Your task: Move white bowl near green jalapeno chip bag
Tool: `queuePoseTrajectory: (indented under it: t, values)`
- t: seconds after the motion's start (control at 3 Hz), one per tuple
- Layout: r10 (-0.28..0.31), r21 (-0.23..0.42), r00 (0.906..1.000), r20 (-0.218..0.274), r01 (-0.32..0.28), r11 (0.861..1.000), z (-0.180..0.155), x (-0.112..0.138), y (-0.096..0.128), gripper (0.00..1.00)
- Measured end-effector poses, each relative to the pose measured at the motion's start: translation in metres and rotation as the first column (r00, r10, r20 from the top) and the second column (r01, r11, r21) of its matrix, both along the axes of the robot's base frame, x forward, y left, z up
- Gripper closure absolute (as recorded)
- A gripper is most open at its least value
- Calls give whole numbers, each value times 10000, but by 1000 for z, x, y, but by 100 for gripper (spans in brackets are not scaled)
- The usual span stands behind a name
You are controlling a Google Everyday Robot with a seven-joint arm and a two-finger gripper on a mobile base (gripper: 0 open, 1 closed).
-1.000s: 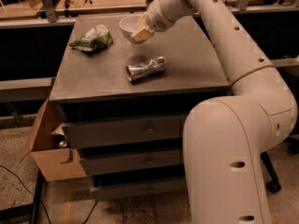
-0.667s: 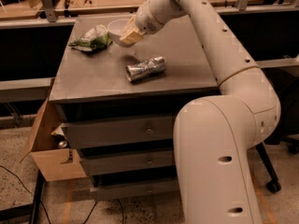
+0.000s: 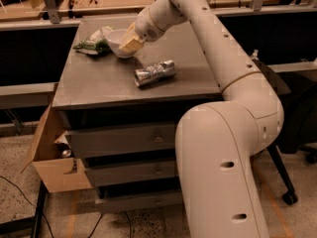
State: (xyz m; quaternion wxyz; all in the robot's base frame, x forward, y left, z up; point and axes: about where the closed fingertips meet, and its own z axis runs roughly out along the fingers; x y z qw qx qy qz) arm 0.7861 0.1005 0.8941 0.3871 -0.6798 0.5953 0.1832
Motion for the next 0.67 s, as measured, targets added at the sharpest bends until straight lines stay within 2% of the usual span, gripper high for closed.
queuePoseTrajectory:
  t: [0.67]
  values:
    - [269,2,9995,-174,-269,9996,-8,-2,8,6]
